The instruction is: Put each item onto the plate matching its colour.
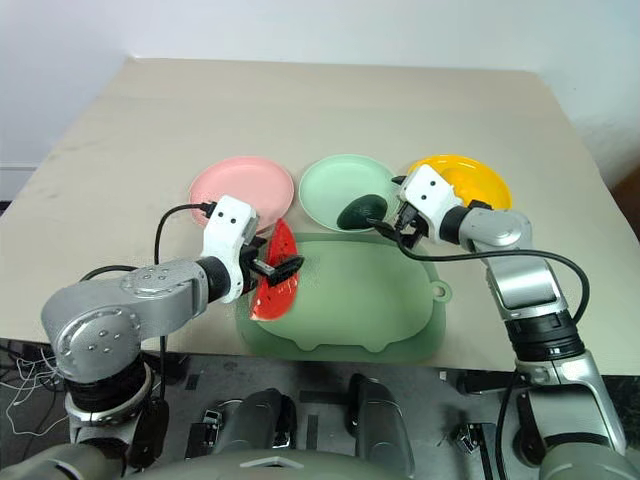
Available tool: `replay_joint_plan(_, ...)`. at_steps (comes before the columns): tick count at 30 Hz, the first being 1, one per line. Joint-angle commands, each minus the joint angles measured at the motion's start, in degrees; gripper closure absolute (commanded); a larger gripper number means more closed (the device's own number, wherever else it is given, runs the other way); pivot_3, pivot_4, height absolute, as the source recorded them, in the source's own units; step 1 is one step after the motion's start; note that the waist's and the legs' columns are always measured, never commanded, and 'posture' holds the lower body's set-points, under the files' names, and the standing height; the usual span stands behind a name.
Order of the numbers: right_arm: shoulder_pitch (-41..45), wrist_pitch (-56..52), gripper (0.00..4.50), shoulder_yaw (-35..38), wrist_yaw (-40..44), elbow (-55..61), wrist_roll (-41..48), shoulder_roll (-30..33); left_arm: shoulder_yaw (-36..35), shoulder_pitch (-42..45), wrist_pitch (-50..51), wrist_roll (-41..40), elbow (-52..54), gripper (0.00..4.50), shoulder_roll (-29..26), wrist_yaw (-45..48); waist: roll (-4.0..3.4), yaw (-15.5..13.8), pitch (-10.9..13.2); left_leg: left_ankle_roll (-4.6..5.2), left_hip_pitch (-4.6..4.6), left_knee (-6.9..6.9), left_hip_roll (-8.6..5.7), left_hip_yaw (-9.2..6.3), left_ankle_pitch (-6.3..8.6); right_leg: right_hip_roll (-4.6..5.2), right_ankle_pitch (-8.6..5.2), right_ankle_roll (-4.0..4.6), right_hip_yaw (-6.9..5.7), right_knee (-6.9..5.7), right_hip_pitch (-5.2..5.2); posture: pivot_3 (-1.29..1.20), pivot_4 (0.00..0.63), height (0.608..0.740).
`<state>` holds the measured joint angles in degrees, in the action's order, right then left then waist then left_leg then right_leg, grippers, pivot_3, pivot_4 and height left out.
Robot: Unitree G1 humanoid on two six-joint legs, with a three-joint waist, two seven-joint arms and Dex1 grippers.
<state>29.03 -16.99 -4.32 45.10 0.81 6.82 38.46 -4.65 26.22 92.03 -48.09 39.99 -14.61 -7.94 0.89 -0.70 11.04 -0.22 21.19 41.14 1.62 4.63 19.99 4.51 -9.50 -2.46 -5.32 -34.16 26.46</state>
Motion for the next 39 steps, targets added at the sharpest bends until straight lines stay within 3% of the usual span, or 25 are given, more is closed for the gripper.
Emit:
replay_joint_plan(1,1.0,0.8,0.03,0.6,-0.7,2.0,-0.7,-0.2,3.6,-1.4,0.5,-2.9,-1.9,0.00,-4.0,-2.3,0.00,0.1,0.0,0.00,-0.01,-0.01,0.00,0.01,0.00,0.00,0.00,0.00,0.01,0.00,0.00,0.00,0.150,0.740)
replay_joint_plan(5,0.4,0.4,0.03,1.1,-0.8,2.6,-0.9,0.1,2.8,-1.6,0.5,-4.3,-3.5,0.00,-2.8,-4.9,0.00,-0.1,0.0,-0.01,0.00,0.00,0.01,0.02,-0.01,0.02,0.00,0.00,0.01,-0.01,0.00,0.00,0.150,0.740)
replay_joint_plan(9,-0.1,0.0,0.00,1.4,-1.3,3.2,-1.3,0.2,2.7,0.0,0.5,-3.6,-4.4,0.74,-2.2,-6.0,0.00,-0.1,0.0,-0.01,-0.02,0.01,-0.03,0.01,-0.01,0.04,0.00,0.00,0.01,0.00,-0.03,0.00,0.150,0.740)
replay_joint_plan(19,-2.0,-0.5,0.00,1.9,-1.5,4.5,-1.6,0.9,-2.4,10.1,0.5,-0.6,-6.4,0.81,2.6,-4.4,0.00,-0.1,0.0,-0.02,0.04,0.03,-0.06,-0.02,-0.02,0.04,0.00,0.00,-0.03,0.01,-0.02,0.00,0.150,0.740)
replay_joint_plan(25,-3.1,-2.1,0.00,2.0,-1.7,6.5,-0.9,0.4,-3.9,19.5,-4.9,11.5,-20.3,0.81,-0.9,-6.0,0.00,0.1,0.0,-0.04,-0.02,-0.04,-0.09,0.00,-0.03,-0.01,0.00,0.00,-0.02,0.01,-0.01,0.00,0.150,0.740)
replay_joint_plan(34,-9.1,-3.7,0.00,1.4,-2.2,11.9,-1.4,0.4,1.9,24.7,-26.7,28.1,-50.1,0.81,-2.2,-2.0,0.01,-0.3,0.0,-0.05,0.15,0.00,-0.12,0.08,-0.03,0.06,0.01,-0.02,-0.16,0.04,-0.01,0.00,0.150,0.740)
replay_joint_plan(36,-10.6,-3.9,0.00,2.1,-2.2,12.8,-1.4,1.0,2.3,25.0,-29.2,29.4,-52.8,0.09,-1.5,-0.5,0.01,-0.2,0.0,-0.05,0.16,-0.01,-0.11,0.10,-0.03,0.07,0.01,-0.03,-0.16,0.04,0.00,0.00,0.150,0.740)
replay_joint_plan(39,-13.4,-4.9,0.00,3.7,-2.7,14.9,-1.4,2.2,2.5,25.4,-31.2,30.6,-54.4,0.02,-1.0,1.9,0.01,-0.1,0.0,-0.05,0.12,0.00,-0.10,0.12,-0.03,0.07,0.01,-0.03,-0.16,0.06,0.00,0.00,0.150,0.740)
